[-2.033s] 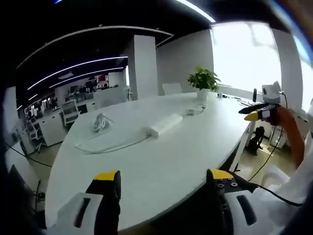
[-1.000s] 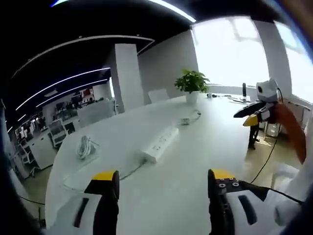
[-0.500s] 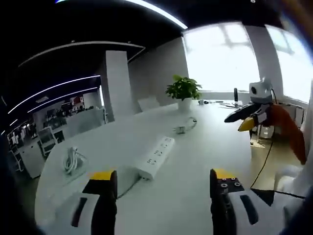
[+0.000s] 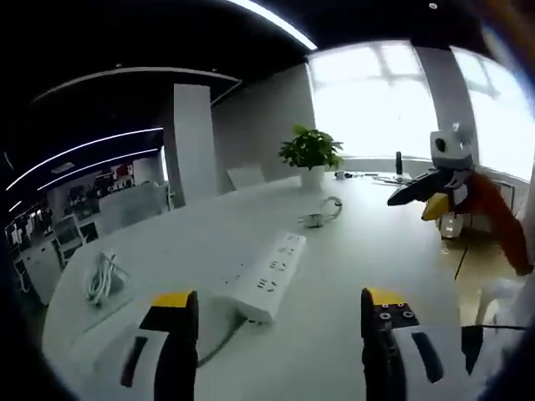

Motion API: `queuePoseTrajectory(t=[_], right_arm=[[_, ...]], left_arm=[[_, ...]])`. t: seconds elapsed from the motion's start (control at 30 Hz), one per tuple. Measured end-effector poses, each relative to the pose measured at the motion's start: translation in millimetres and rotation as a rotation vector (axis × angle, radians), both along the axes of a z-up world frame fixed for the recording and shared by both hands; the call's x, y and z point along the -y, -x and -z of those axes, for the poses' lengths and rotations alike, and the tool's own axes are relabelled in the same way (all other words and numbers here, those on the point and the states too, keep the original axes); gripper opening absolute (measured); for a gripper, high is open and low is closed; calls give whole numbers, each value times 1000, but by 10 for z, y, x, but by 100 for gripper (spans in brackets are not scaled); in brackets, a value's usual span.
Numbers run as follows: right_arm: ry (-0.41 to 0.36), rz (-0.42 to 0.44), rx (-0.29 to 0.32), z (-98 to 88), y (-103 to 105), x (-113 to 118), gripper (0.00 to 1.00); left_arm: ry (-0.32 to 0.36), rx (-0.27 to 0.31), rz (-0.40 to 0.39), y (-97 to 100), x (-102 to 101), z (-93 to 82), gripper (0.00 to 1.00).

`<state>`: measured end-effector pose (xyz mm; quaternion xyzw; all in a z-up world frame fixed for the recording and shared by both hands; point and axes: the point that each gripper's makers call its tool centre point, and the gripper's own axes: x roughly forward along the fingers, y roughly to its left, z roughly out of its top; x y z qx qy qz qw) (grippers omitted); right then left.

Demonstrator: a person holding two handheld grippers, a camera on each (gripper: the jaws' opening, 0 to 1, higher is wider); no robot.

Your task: Straighten the power strip on the desk, plug the charger into it

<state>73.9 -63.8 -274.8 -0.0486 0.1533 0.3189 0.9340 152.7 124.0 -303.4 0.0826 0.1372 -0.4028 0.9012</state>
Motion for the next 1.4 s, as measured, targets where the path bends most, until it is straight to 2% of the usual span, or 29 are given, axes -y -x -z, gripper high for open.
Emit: queuePoseTrajectory(t=[0.4, 0.57, 0.8, 0.97, 1.23, 1.4], right_arm=[[0, 3, -23, 69, -52, -16, 50], [5, -11, -25, 70, -53, -66, 50], [7, -10, -38, 105, -67, -74, 50], [5, -10, -39, 105, -81, -74, 50], [-6, -8, -51, 168, -129, -66, 51], [4, -23, -47, 184, -214, -57, 51]], left_arm=[[-17, 36, 90, -329, 213, 187, 81], [-21, 24, 110, -502, 241, 323, 81], [4, 17, 122, -638, 289, 357, 82], [30, -14, 131, -742, 322, 413, 83], [35, -38, 156, -738, 377, 544, 85], [56, -34, 153, -767, 367, 534, 84]])
